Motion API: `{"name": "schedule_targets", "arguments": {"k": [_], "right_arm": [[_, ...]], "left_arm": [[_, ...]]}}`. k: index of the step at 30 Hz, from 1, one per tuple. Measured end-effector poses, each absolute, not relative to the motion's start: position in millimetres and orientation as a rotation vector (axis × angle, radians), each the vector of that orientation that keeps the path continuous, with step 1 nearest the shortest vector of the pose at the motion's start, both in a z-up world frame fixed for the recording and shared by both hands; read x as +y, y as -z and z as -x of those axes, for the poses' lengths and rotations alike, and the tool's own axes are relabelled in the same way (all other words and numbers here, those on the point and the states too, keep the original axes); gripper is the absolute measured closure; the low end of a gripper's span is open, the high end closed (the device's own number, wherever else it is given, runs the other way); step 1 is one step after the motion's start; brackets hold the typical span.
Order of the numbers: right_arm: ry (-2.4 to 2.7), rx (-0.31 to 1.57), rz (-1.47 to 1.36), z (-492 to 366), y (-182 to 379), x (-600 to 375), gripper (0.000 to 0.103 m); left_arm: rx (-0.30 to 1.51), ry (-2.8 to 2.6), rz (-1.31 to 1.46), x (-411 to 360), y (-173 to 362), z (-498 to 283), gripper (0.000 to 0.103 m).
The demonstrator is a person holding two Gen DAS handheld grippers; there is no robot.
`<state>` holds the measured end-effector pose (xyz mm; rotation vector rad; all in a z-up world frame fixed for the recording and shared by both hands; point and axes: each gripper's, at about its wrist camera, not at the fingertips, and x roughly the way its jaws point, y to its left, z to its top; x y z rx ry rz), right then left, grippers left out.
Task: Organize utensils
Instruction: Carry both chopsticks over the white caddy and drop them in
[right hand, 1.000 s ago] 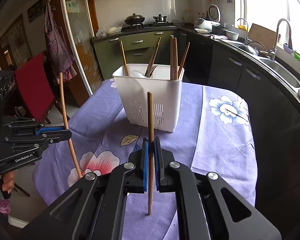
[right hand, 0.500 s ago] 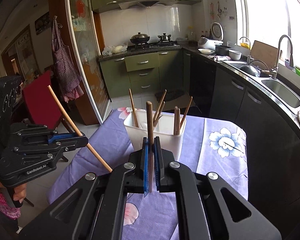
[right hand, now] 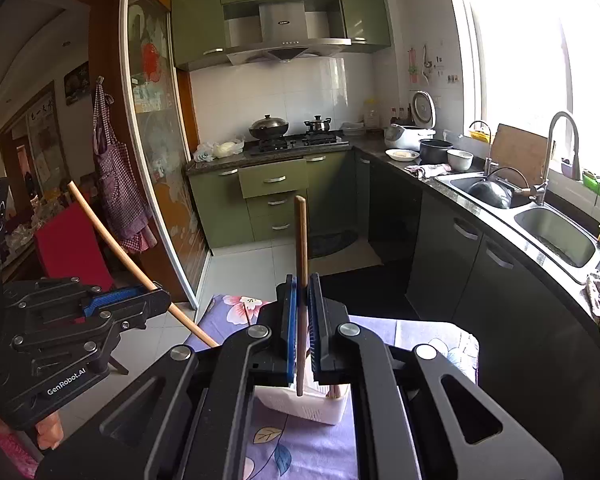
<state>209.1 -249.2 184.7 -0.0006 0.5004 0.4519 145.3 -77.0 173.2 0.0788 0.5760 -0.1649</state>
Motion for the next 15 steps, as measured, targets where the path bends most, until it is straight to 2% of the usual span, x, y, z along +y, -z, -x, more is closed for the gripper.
{"name": "schedule_targets", "arguments": {"k": [6,13,14,15], "right_arm": [[-0.437,0.591,0.020,-248,-146,-238,0.097],[-0.447,0.661,0.051,-259,-98,-230,0.096],[-0.449,0.665,0.055,-257,-93,-229,0.096],[-0.448,0.667,0.056,-256,-90,-229,0.094]], "left_arm": [[0.707,0.158,-0.068,-77,-122,-191,0.096],[0.818,0.170,-0.078,-78,-73,-199,0.096],[0.823,0.169,-0.080,-78,-69,-198,0.094],[0.828,0.166,-0.082,-77,-65,-197,0.085]]}}
